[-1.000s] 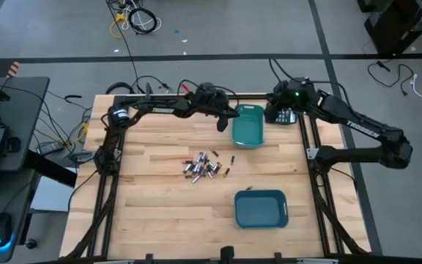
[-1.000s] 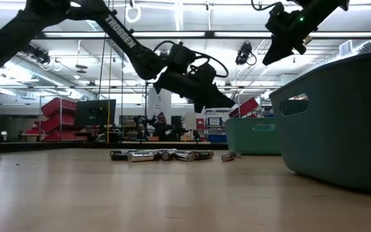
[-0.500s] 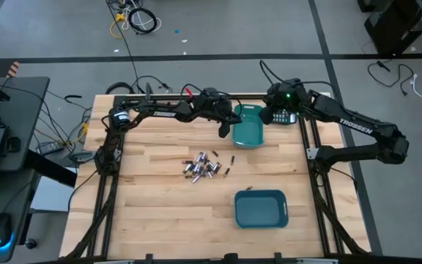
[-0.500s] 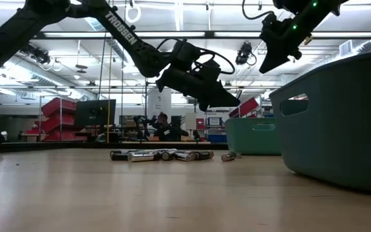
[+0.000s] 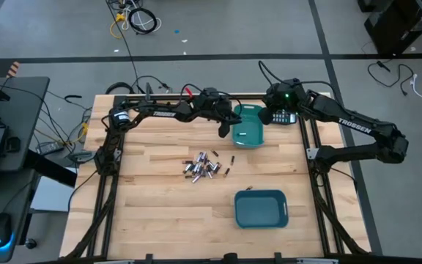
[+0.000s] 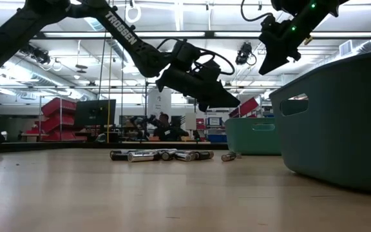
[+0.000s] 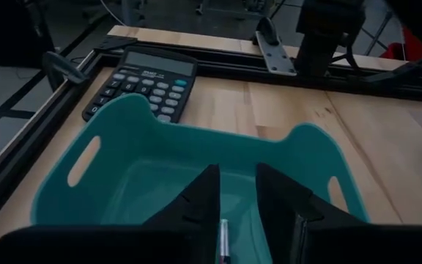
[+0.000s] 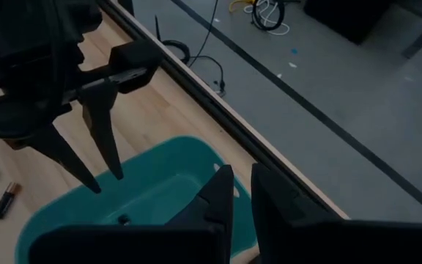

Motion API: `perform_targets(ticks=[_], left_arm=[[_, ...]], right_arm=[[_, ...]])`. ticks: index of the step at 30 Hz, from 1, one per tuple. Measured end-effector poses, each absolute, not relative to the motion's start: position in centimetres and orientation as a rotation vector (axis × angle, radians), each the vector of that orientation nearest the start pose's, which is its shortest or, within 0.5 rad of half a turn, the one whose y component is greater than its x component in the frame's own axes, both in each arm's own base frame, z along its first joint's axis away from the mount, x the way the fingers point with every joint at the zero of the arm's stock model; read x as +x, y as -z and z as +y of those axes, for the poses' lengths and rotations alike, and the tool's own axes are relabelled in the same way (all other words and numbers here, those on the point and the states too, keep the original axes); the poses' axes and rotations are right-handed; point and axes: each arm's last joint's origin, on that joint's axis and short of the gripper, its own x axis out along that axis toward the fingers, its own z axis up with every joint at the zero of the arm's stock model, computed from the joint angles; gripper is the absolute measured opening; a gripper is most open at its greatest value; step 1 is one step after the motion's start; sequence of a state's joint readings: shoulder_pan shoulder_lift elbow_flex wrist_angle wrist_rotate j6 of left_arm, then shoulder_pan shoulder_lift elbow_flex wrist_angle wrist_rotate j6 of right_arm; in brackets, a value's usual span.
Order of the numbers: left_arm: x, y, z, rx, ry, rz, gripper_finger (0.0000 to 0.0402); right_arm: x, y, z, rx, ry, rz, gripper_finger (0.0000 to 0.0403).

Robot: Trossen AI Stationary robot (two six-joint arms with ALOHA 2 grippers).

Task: Sort batteries
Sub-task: Put the silver battery into the green bin

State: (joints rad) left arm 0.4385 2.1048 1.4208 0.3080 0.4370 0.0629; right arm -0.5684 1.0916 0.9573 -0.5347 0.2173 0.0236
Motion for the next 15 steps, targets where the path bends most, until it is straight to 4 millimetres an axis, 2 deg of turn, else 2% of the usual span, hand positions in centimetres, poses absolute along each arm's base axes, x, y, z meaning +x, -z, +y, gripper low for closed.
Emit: perform_targets(ticks=[3,6,8,12,15], left_arm=[[42.8,-19.3,18.8,-0.099,0.008,0.340,0.0103],[42.0,-21.1,18.6,-0.083,0.040,0.351,0.0105],[41.0,-22.4,18.3,-0.050,0.086,0.394,0.0105],[38.5,-24.0,17.3,0.044,0.186,0.555,0.0105],[37.0,-25.0,16.7,0.087,0.217,0.623,0.0105]], right_arm=[[18.6,-30.3,-12.3,0.136,0.716,0.700,0.0037],[18.6,-29.8,-11.6,0.156,0.640,0.758,0.0037],[18.8,-29.0,-10.9,0.174,0.523,0.791,0.0036],[19.1,-26.1,-9.1,0.224,0.208,0.865,0.0026],[19.4,-24.0,-8.3,0.287,0.093,0.925,0.0007]])
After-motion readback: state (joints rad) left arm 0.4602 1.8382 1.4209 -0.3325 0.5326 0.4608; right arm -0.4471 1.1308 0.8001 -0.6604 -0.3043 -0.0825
